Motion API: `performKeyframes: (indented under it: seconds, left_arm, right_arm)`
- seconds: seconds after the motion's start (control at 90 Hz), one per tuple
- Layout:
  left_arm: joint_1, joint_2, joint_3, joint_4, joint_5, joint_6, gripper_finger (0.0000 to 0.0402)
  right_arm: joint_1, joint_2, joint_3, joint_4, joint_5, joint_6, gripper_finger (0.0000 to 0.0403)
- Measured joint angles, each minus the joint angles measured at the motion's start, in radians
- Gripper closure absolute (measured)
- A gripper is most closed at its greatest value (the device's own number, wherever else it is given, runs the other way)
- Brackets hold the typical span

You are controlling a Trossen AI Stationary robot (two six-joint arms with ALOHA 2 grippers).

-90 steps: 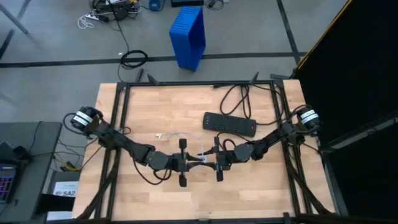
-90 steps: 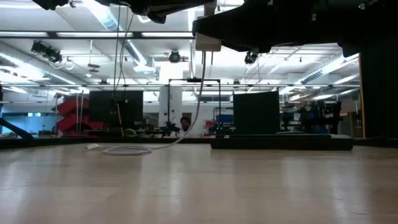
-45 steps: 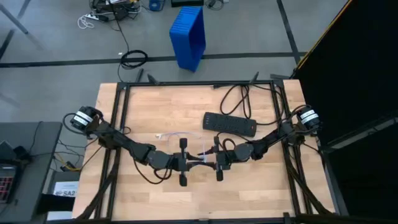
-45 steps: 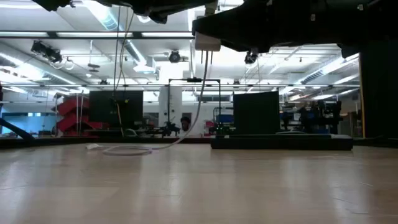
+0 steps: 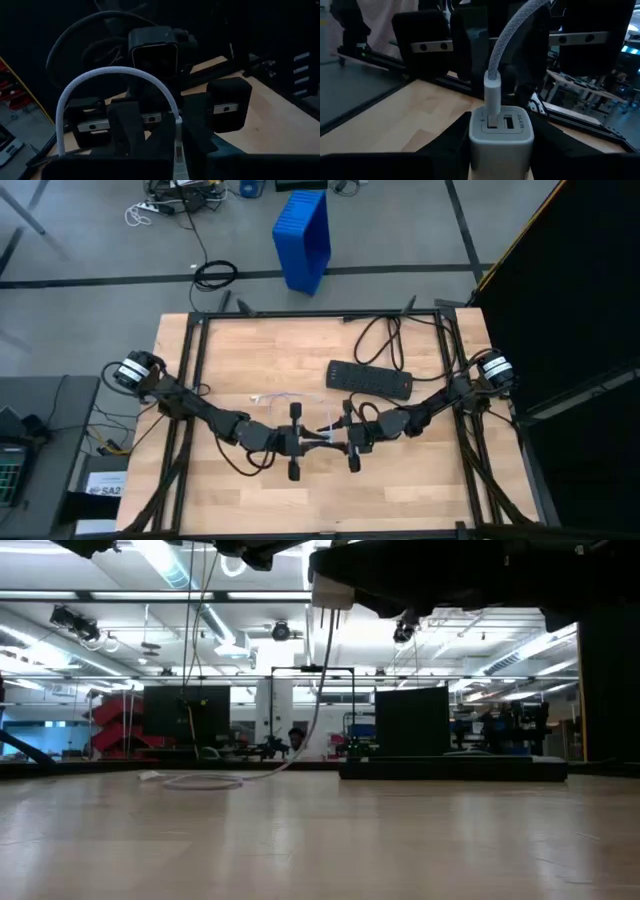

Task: Insert USB
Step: Insert the white charger cable into the white charger adapter

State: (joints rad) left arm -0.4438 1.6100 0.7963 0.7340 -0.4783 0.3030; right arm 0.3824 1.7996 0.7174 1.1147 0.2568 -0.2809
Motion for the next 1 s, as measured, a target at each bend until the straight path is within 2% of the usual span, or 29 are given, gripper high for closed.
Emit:
performKeyframes:
  seconds: [0.411, 0.689, 0.811, 1.0]
  left_arm:
    - [-0.024, 0.001, -0.004, 0.038, -0.032, 0.025, 0.0399]
    - [-0.019, 0.003, -0.205, 0.401, -0.037, 0.045, 0.0399]
    - [-0.018, 0.003, -0.252, 0.474, -0.054, 0.049, 0.04]
    - [-0.019, 0.003, -0.258, 0.505, -0.059, 0.053, 0.0401]
  right_arm:
    - [0.013, -0.003, 0.0, 0.07, -0.044, 0.005, 0.0285]
    - [0.016, -0.003, 0.002, 0.097, -0.084, 0.01, 0.0285]
    - [0.016, -0.006, 0.004, 0.098, -0.086, 0.01, 0.0285]
    - [0.015, -0.005, 0.003, 0.081, -0.078, 0.009, 0.0285]
